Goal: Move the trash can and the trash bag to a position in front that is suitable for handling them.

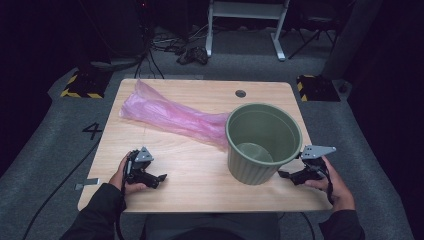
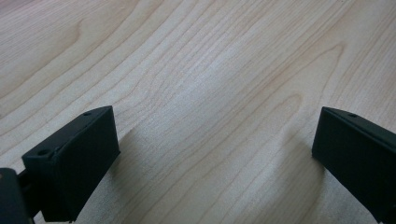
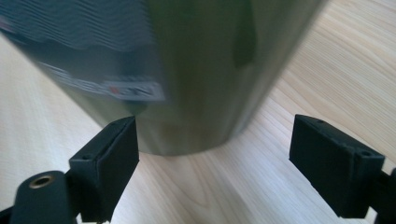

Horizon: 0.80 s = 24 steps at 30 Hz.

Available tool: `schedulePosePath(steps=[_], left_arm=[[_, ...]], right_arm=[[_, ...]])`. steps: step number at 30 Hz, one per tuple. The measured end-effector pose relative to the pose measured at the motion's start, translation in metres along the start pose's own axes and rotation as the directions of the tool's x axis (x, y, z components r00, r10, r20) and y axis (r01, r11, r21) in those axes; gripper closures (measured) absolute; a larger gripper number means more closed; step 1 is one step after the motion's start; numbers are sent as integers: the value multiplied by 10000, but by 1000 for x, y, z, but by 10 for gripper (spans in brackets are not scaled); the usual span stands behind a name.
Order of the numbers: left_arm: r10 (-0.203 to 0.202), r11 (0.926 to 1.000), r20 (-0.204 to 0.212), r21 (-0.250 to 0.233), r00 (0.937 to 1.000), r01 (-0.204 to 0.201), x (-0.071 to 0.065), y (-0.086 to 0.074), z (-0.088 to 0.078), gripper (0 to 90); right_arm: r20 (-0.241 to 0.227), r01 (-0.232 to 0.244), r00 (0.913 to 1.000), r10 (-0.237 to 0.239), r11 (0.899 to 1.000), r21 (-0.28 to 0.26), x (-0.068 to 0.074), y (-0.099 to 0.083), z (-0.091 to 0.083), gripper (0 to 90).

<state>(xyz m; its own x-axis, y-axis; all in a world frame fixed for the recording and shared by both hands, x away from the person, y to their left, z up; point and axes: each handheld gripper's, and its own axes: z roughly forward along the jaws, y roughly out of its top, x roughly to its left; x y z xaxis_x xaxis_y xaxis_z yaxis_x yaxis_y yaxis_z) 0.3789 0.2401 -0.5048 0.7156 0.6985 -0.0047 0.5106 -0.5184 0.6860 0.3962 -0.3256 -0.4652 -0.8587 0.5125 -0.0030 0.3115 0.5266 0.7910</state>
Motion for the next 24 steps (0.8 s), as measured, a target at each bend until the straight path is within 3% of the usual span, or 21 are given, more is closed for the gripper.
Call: schedulePosePath(steps=[6, 19, 24], left_arm=[[-2, 10000, -3, 2, 10000, 2, 0, 0, 0, 2], [-27, 10000, -15, 11, 10000, 27, 0, 0, 0, 2], [-28, 10000, -15, 5, 10000, 28, 0, 0, 0, 3]], right_arm=[[-560, 385, 9977, -388, 9992, -64, 7, 7, 6, 146], [-907, 1210, 9886, -1202, 9926, 33, 24, 25, 25, 142], [-950, 1361, 9862, -1354, 9907, 5, 23, 27, 25, 161]])
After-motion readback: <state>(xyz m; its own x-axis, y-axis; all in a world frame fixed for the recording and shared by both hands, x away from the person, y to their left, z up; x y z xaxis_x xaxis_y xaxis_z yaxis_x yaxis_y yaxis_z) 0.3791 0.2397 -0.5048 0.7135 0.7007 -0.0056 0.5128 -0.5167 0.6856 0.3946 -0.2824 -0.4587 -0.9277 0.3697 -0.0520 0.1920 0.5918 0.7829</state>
